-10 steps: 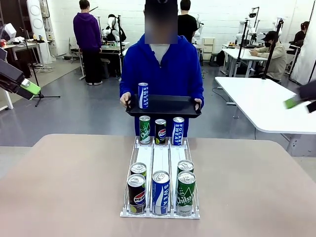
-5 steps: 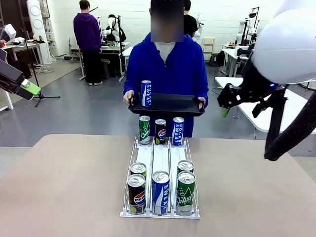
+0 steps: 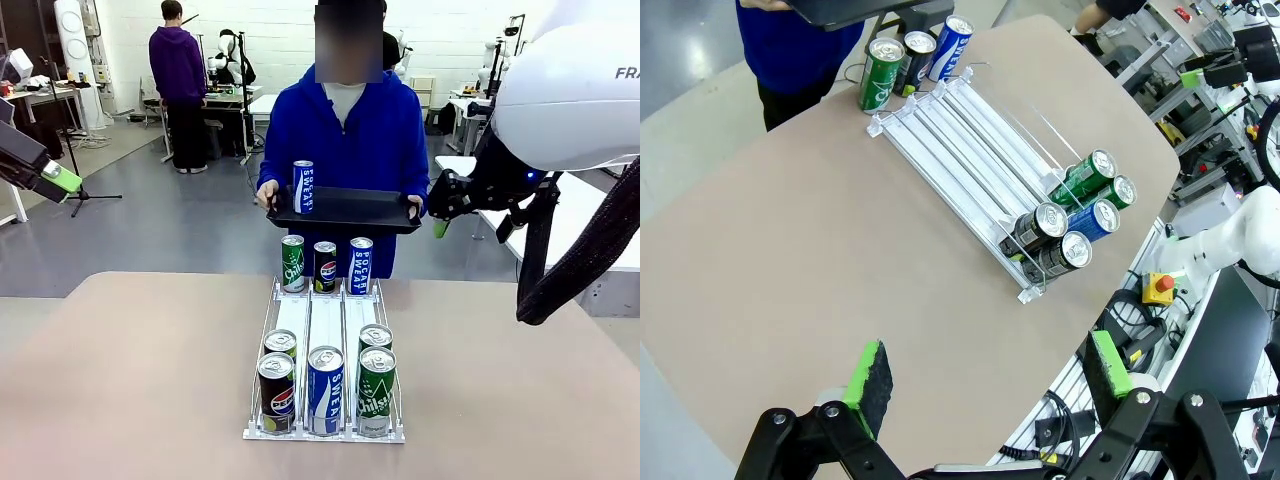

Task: Retrieve and hand over the desired beverage to the person.
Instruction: Pick up another can of the same type that the person held from the Automatic Can Dispenser.

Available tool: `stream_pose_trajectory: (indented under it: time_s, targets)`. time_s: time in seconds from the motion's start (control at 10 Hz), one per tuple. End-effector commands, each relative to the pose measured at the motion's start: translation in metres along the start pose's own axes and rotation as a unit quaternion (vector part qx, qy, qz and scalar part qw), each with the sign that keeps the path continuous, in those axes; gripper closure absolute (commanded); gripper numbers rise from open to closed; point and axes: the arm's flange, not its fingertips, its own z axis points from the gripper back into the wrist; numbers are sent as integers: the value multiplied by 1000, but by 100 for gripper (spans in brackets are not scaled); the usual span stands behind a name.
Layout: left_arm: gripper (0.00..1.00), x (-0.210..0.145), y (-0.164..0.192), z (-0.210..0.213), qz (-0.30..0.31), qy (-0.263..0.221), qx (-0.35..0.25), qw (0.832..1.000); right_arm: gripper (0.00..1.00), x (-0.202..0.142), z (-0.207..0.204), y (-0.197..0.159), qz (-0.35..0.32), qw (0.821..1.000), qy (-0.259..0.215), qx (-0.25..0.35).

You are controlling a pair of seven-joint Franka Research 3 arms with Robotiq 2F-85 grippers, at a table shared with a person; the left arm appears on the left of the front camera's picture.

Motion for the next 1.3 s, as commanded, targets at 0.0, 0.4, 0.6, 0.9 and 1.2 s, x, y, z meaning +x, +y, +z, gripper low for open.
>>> stream_pose_trajectory:
  time_s: [0.0,0.4,0.6,0.9,1.2]
  targets:
    - [0,-1,0,1,-4,-1,-4,1000,0,-1,-1,1,3,1000,1,-7]
    - [0,-1,0,1,-4,-1,-4,1000,0,-1,-1,1,3,1000,1,-7]
    - [0,-1,0,1,-4,-1,-4,1000,0,-14,-10,26,10,1000,21,-1]
    - [0,-1,0,1,-4,-1,-4,1000,0,-46,-34,68,5,998,64,-1]
    - [0,-1,0,1,-4,-1,-4,1000,0,-69,-59,91,-22,995,100,-4]
